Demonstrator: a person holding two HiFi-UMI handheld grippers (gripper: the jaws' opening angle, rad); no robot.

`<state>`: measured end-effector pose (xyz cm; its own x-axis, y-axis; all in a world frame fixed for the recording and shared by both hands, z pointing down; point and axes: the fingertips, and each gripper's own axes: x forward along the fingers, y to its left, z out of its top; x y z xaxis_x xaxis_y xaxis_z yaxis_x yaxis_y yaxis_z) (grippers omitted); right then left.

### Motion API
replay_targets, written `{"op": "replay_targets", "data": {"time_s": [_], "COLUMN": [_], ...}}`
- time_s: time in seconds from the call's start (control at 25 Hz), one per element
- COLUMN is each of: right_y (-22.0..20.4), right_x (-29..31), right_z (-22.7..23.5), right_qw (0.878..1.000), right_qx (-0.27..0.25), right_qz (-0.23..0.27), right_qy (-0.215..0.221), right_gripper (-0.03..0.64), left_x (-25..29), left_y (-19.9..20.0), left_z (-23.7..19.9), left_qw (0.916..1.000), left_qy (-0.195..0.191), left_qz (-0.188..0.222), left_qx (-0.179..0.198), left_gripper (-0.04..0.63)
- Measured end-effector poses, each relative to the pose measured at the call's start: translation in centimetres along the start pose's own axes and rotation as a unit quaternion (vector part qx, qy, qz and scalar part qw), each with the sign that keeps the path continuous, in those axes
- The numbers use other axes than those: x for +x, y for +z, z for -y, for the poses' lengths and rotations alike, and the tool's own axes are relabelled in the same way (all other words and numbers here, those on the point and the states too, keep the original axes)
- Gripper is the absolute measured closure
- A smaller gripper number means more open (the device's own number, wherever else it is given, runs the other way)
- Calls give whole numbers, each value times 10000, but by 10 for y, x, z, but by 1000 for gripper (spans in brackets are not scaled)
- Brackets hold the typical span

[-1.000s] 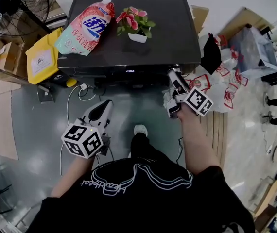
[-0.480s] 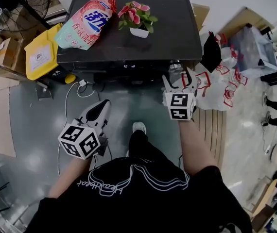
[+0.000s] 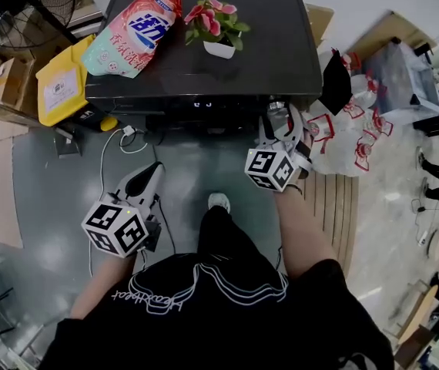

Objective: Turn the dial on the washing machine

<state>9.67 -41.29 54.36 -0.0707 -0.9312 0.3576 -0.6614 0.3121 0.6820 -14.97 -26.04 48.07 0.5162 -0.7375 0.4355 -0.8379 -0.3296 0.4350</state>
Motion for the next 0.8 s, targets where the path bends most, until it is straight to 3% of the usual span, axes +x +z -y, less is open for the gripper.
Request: {"op": "replay_targets", "data": {"time_s": [0.16,0.6,0.8], "right_y": [0,-1,-1], "right_x": [2,2,3], "right_z": [1,4,5], "right_qw": [10000,9995,9975], "right_qx": [27,309,684], "right_qz": [-26,-68,-112], "right_qy": [-82,19,94], "right_gripper": [344,336,336], "left_x": [0,-1,-3], "left_y": [1,1,1], "left_z": [-2,0,0], "left_qw": [10000,10000,10000], "left_qy": [3,-15,-7], "left_qz": [9,-15,-14], "left_qx": [14,78,84], "left_gripper": [591,591,591]}}
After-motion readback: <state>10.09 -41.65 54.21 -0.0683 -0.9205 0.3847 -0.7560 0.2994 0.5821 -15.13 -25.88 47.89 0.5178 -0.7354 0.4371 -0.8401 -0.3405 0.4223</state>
